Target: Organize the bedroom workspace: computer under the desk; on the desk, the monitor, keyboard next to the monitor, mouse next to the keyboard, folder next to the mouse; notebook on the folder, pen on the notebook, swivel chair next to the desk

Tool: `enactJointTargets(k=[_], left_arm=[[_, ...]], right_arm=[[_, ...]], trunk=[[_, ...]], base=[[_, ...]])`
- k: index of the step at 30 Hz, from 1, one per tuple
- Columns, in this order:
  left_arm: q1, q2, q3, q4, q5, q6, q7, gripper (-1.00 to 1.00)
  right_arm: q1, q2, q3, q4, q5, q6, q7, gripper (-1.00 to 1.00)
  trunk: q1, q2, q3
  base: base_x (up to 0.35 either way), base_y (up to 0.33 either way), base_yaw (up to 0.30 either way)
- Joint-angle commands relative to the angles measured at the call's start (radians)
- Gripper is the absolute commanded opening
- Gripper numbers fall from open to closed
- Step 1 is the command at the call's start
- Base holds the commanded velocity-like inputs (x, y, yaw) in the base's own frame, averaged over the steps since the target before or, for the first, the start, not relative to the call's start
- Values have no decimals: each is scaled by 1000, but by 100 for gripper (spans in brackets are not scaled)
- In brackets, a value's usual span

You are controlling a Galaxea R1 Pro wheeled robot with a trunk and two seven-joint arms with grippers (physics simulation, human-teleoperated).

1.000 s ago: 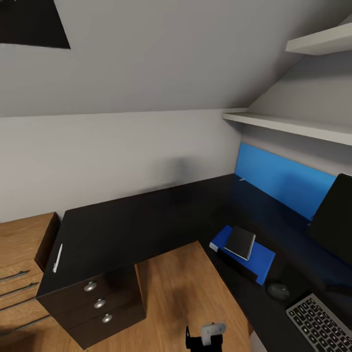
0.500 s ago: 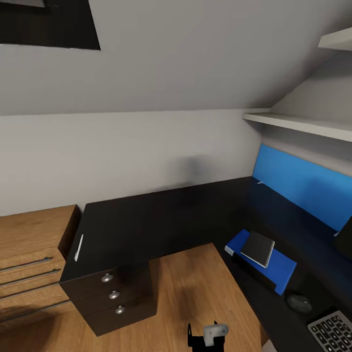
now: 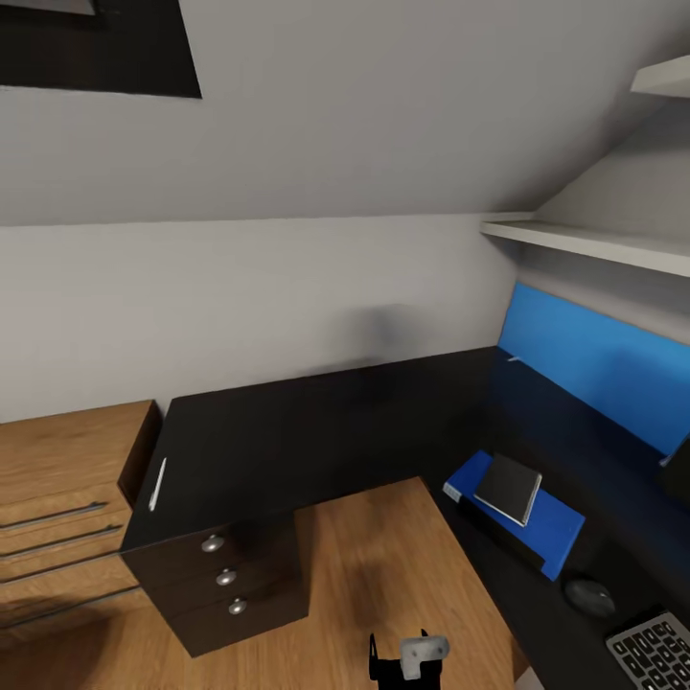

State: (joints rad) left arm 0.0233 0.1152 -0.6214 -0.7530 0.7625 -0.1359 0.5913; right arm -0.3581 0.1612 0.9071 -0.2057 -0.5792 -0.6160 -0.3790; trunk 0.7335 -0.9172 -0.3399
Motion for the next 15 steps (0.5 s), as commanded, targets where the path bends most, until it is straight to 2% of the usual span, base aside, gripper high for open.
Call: enactJointTargets(k=[1,15], left_arm=[[-1,1,-6,-1,11,-7,5,100],[-1,-2,-6,24,8,-8,4,100]], right_arm=[[-1,0,8,0,-4,-2,-8,100],[-1,1,9,17,-4,-31,-9,100]], trunk=[[0,-1,-1],[0,-1,-1]], base=[[0,0,162],[0,0,248]])
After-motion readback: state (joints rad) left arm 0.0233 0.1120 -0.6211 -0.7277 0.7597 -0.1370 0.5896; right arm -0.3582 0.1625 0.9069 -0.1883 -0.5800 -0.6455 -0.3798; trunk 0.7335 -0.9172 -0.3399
